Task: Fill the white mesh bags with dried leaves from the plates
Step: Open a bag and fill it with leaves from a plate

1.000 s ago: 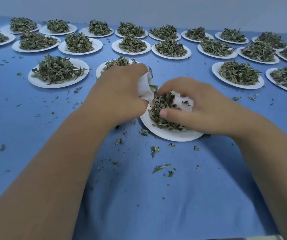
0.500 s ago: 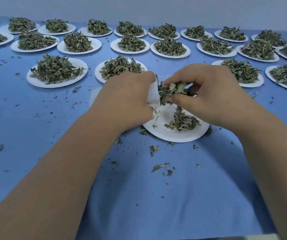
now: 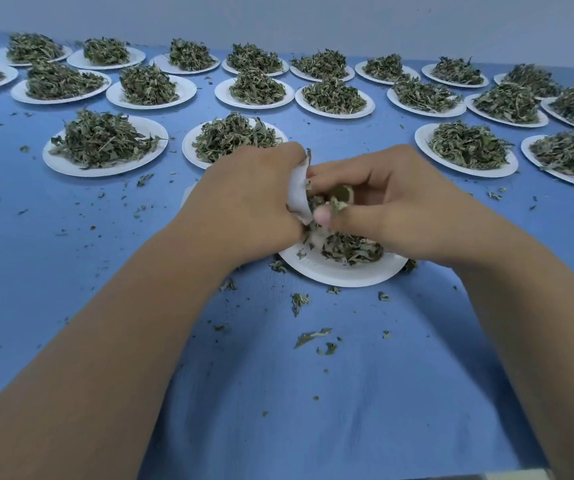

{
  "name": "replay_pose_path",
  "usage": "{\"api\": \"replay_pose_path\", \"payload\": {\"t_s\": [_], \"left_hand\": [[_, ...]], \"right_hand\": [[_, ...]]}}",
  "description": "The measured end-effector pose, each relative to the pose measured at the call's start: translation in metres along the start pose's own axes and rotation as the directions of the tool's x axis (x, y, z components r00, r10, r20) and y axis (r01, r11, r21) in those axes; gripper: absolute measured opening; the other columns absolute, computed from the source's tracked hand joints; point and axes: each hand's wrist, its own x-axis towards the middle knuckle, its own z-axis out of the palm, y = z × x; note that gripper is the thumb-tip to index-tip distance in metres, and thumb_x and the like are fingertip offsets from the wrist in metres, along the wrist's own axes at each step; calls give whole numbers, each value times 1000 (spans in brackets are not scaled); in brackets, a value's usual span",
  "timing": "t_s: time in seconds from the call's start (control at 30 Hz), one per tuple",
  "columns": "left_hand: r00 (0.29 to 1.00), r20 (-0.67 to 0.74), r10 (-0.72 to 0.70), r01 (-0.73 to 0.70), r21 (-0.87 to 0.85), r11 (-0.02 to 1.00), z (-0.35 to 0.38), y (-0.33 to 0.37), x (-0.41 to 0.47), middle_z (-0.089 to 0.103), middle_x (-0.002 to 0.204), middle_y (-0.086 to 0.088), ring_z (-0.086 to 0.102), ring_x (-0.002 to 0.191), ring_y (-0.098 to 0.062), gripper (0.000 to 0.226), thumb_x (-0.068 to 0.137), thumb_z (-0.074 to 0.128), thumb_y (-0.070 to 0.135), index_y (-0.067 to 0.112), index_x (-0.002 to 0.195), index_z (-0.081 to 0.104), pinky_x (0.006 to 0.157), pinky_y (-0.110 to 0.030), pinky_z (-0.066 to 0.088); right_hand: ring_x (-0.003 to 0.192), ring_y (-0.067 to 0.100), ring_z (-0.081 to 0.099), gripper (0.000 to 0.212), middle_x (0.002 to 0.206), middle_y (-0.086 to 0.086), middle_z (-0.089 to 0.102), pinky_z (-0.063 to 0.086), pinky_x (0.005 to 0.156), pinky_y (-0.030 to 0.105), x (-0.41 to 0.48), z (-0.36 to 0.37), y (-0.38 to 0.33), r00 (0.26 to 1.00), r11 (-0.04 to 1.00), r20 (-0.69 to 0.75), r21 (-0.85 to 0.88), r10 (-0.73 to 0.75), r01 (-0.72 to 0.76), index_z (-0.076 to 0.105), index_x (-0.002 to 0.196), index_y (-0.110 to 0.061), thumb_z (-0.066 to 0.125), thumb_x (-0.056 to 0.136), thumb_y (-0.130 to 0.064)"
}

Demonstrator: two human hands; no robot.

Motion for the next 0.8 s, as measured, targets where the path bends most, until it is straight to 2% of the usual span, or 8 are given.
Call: {"api": "replay_pose_path", "payload": {"t_s": [0.07, 0.13, 0.3, 0.43, 0.53, 0.63, 0.73, 0.8], "left_hand": [[1000, -2, 8, -8, -3, 1000, 0, 0, 0, 48, 63, 4, 47, 58, -16, 26, 65, 59, 28, 27, 70, 34, 48, -31, 32], [1000, 3, 7, -7, -1, 1000, 1, 3, 0, 50, 66, 3, 51, 63, -21, 24, 67, 64, 25, 25, 77, 43, 52, -35, 41], [999, -14, 53, -52, 42, 998, 1, 11, -3, 50, 69, 5, 51, 69, -28, 27, 69, 66, 25, 24, 85, 45, 56, -35, 40], [987, -43, 155, -150, 109, 983, 2, 23, -5, 53, 69, 4, 51, 66, -28, 34, 69, 67, 21, 27, 89, 40, 56, -32, 26], [992, -17, 125, -122, 123, 985, 1, 22, -4, 54, 72, 3, 52, 69, -28, 35, 71, 68, 21, 28, 91, 40, 59, -33, 29], [999, -33, 34, -31, 97, 995, -4, 7, -3, 52, 73, 5, 52, 70, -27, 28, 72, 68, 24, 28, 92, 49, 54, -31, 33], [999, -51, -17, 21, 70, 997, -6, -3, -3, 56, 77, 4, 52, 74, -27, 27, 71, 65, 30, 27, 97, 57, 58, -33, 44], [998, -33, -47, 50, 85, 995, -5, -7, -2, 58, 79, 2, 53, 76, -28, 27, 70, 62, 32, 25, 96, 58, 61, -37, 49]], "right_hand": [[102, 4, 72, 37, 103, -10, 78, 56, 87, 22, -1, -3, 2, 999, 996, 32, 85, -25, 22, 76, 107, -19, 66, 88, 11], [94, 6, 74, 39, 91, -10, 79, 54, 78, 15, 2, -2, 3, 996, 997, -69, 59, -49, 53, 73, 94, -18, 60, 86, 18], [60, -6, 62, 16, 70, -9, 71, 43, 61, 5, 9, 11, 0, 945, 982, -306, -177, -112, 59, 68, 81, -16, 72, 76, -2], [59, 6, 45, 24, 62, -10, 53, 35, 53, 15, 17, 18, 4, 912, 930, -397, -365, -106, -51, 50, 78, -22, 70, 71, -12], [58, 3, 48, 24, 64, -11, 56, 35, 53, 13, 17, 10, 7, 937, 944, -344, -324, -62, -57, 51, 80, -24, 73, 72, -15], [73, 1, 63, 16, 79, -13, 66, 44, 64, 16, 12, -5, 10, 945, 974, -315, -228, -91, 18, 62, 89, -25, 75, 84, -17], [80, -8, 61, 4, 92, -20, 68, 43, 69, 8, 6, -6, 16, 965, 956, -251, -293, -80, 3, 67, 97, -32, 67, 94, -29], [96, -6, 58, 24, 108, -20, 65, 44, 79, 11, 2, 3, 17, 996, 902, -72, -432, -48, 12, 63, 114, -35, 60, 95, -50]]}}
